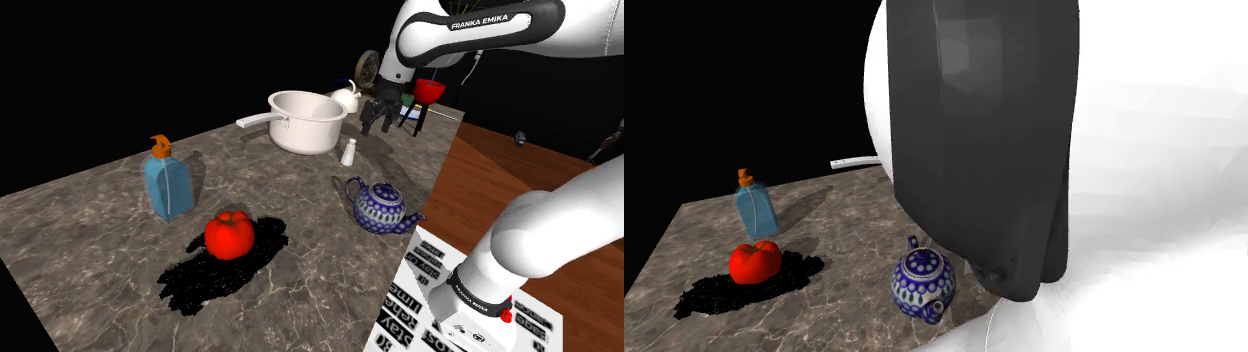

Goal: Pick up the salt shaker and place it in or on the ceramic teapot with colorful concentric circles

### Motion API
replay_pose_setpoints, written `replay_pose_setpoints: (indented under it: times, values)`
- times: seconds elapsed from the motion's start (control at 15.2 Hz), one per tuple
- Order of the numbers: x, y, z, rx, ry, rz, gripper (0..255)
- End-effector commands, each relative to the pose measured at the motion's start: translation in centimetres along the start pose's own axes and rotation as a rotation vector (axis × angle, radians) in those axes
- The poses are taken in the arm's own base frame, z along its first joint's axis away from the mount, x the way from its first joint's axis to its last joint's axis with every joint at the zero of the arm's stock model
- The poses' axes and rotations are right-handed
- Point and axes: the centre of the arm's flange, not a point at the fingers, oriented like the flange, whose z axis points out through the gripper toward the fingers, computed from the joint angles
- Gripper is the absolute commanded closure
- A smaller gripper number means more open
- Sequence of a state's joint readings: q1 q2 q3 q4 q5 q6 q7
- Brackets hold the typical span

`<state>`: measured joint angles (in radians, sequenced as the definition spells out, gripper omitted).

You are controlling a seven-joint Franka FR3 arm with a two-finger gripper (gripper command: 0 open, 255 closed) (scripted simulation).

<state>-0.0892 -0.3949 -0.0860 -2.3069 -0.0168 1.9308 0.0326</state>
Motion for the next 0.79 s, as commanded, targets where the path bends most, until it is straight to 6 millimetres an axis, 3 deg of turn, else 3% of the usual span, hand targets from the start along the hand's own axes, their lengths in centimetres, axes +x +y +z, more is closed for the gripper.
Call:
replay_pose_setpoints:
  times: [0.0,0.73]
  values:
    - [2.0,1.5,1.1,0.006,0.001,0.017,0]
    - [12.6,9.2,8.0,0.045,0.002,0.107,0]
